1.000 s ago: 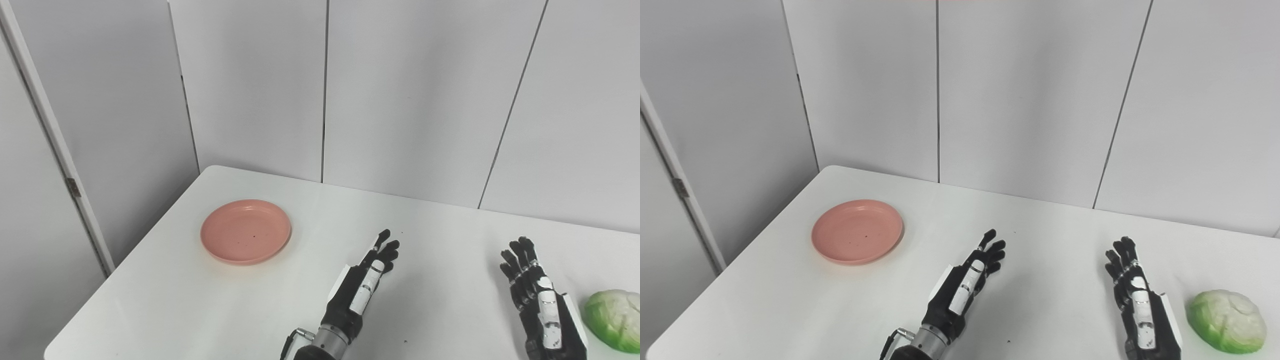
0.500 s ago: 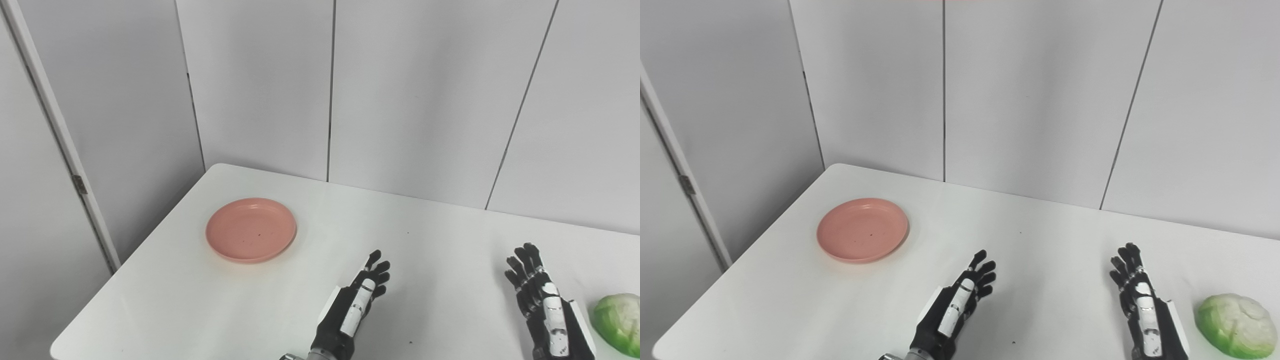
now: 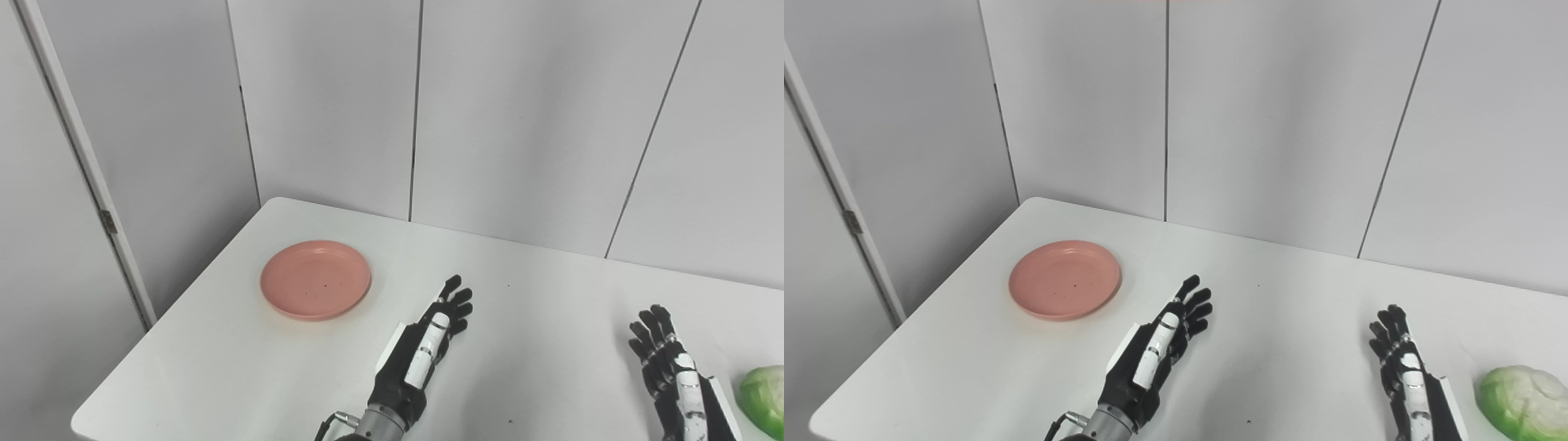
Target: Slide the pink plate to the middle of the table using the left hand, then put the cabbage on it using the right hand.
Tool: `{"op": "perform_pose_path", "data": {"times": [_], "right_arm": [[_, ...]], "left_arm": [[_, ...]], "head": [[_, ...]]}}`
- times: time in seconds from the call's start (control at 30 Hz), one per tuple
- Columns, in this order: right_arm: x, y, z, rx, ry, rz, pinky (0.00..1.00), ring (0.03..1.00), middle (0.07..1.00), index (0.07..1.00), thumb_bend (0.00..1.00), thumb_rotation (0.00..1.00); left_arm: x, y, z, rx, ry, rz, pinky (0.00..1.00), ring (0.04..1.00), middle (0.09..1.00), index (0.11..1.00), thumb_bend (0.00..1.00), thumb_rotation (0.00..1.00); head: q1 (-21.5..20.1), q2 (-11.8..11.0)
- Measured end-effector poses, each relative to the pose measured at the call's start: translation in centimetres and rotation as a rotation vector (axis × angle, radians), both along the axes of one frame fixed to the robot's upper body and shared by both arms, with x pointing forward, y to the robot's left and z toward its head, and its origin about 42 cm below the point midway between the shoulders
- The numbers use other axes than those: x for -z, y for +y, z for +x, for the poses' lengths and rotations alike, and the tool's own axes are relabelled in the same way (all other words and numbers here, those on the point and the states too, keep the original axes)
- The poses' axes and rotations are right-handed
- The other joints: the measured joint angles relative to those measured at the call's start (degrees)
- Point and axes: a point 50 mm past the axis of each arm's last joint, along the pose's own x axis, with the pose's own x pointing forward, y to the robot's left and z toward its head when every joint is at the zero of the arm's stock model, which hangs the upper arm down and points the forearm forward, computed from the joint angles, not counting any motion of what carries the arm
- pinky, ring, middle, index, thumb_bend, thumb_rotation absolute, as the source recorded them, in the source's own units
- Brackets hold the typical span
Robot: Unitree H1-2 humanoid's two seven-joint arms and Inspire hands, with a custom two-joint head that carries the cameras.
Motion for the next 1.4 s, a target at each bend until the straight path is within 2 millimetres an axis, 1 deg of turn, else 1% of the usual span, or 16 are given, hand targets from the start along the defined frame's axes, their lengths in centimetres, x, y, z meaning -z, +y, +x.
{"op": "perform_pose_path", "data": {"times": [0.17, 0.27, 0.4, 0.47, 0.57, 0.7, 0.83, 0.97, 1.07, 1.23, 1.3, 1.4], "right_arm": [[0.0, 0.0, 0.0, 0.000, 0.001, 0.000, 1.00, 0.980, 0.982, 0.990, 0.42, 1.00], [0.0, -0.1, 0.0, -0.001, 0.005, -0.001, 1.00, 0.977, 0.980, 0.987, 0.43, 1.00], [0.1, -0.1, 0.0, -0.002, 0.013, -0.002, 1.00, 0.975, 0.979, 0.986, 0.43, 1.00], [0.1, -0.1, 0.0, -0.002, 0.013, -0.002, 1.00, 0.972, 0.979, 0.985, 0.41, 1.00], [0.1, -0.1, 0.0, -0.003, 0.013, -0.002, 1.00, 0.975, 0.981, 0.983, 0.41, 1.00], [0.1, -0.1, 0.0, -0.003, 0.017, -0.004, 1.00, 0.977, 0.982, 0.980, 0.41, 1.00], [0.1, -0.1, 0.0, -0.005, 0.020, -0.002, 1.00, 0.972, 0.978, 0.982, 0.41, 1.00], [0.1, -0.2, 0.0, -0.007, 0.023, -0.001, 1.00, 0.977, 0.980, 0.985, 0.41, 1.00], [0.1, -0.2, 0.0, -0.006, 0.025, -0.002, 1.00, 0.974, 0.979, 0.985, 0.41, 1.00], [0.1, -0.2, 0.0, -0.006, 0.027, -0.008, 1.00, 0.975, 0.978, 0.984, 0.41, 1.00], [0.1, -0.2, 0.0, -0.005, 0.029, -0.008, 1.00, 0.977, 0.981, 0.985, 0.40, 1.00], [0.1, -0.3, -0.1, -0.005, 0.030, -0.009, 1.00, 0.976, 0.981, 0.986, 0.40, 1.00]], "left_arm": [[-1.8, 0.7, 0.1, -0.013, -0.042, -0.002, 0.94, 0.937, 0.945, 0.947, 0.46, 1.00], [-3.3, 1.6, 0.3, -0.025, -0.080, 0.008, 0.94, 0.943, 0.948, 0.951, 0.45, 1.00], [-5.2, 2.9, 0.9, -0.062, -0.137, 0.022, 0.93, 0.934, 0.939, 0.937, 0.46, 1.00], [-5.8, 3.3, 0.9, -0.079, -0.152, 0.023, 0.94, 0.941, 0.950, 0.945, 0.46, 1.00], [-5.9, 4.2, 1.2, -0.099, -0.147, 0.042, 0.94, 0.946, 0.954, 0.957, 0.47, 1.00], [-6.9, 6.3, 2.1, -0.168, -0.164, 0.042, 0.96, 0.953, 0.957, 0.956, 0.49, 1.00], [-7.7, 8.6, 3.2, -0.223, -0.183, 0.047, 0.95, 0.940, 0.949, 0.950, 0.45, 1.00], [-7.5, 10.0, 3.9, -0.275, -0.164, 0.022, 0.94, 0.936, 0.934, 0.936, 0.45, 1.00], [-7.4, 10.9, 4.6, -0.301, -0.155, 0.019, 0.95, 0.939, 0.944, 0.944, 0.43, 1.00], [-8.1, 13.5, 5.8, -0.338, -0.158, 0.058, 0.96, 0.949, 0.951, 0.952, 0.44, 1.00], [-8.0, 14.7, 6.2, -0.361, -0.147, 0.056, 0.96, 0.949, 0.951, 0.952, 0.43, 1.00], [-7.6, 15.9, 6.5, -0.384, -0.137, 0.047, 0.94, 0.937, 0.942, 0.947, 0.44, 1.00]], "head": [[0.8, 0.3], [1.1, 0.5], [1.3, 0.6], [1.4, 0.8], [1.8, 1.1], [2.2, 1.1], [1.8, 1.7], [2.1, 1.8], [2.1, 1.9], [2.4, 2.0], [2.6, 2.0], [3.0, 2.2]]}}
